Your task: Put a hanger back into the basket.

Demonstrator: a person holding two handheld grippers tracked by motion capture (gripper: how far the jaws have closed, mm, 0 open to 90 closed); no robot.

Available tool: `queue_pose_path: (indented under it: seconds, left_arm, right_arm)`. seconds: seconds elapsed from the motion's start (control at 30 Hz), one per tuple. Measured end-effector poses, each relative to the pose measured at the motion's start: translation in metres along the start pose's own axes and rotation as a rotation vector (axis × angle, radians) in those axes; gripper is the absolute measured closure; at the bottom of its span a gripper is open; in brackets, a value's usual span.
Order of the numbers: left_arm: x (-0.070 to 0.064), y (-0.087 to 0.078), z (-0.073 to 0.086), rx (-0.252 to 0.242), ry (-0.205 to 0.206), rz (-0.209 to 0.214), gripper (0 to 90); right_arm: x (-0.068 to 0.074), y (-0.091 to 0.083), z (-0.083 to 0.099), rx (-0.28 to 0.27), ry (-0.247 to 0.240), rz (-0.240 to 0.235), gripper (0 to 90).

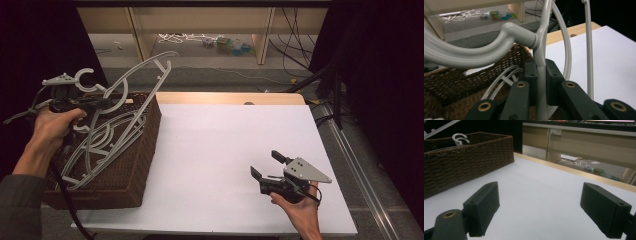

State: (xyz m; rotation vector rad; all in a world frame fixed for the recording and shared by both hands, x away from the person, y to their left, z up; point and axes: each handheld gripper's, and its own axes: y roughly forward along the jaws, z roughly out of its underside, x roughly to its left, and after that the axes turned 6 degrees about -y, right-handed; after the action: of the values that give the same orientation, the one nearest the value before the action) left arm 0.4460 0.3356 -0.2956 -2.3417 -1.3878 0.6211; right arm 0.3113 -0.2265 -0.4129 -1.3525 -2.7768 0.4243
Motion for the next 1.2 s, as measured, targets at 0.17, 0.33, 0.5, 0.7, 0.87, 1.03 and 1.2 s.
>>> queue_pose_path:
  seconds: [0.17,0.33,0.5,0.7,0.87,1.03,1.2]
  left_arm:
    - [0.010,0.001,0.006,0.015,0.003,-0.024,82.1]
    - [0.021,0.000,0.012,0.031,0.003,-0.050,82.0]
    - [0.032,-0.002,0.020,0.041,0.002,-0.089,82.0]
    - [0.046,-0.004,0.032,0.050,0.014,-0.124,82.1]
    - [0.058,-0.005,0.044,0.055,0.023,-0.148,82.0]
    - [0.066,-0.006,0.055,0.078,0.041,-0.155,82.0]
    - [0.072,-0.009,0.066,0.114,0.070,-0.147,82.0]
  right_arm:
    - [0.000,0.000,0.000,0.006,-0.004,0.003,16.6]
    - [0.000,0.000,0.000,0.013,-0.010,-0.004,16.7]
    - [0.000,0.000,0.000,0.015,-0.012,-0.001,16.6]
    - [0.000,0.000,0.001,0.023,-0.005,-0.010,16.8]
    - [0.001,0.002,0.001,0.007,0.001,-0.018,16.8]
    - [0.000,0.001,0.002,0.021,-0.006,-0.013,16.7]
    - [0.000,0.002,0.002,0.029,-0.005,-0.016,16.7]
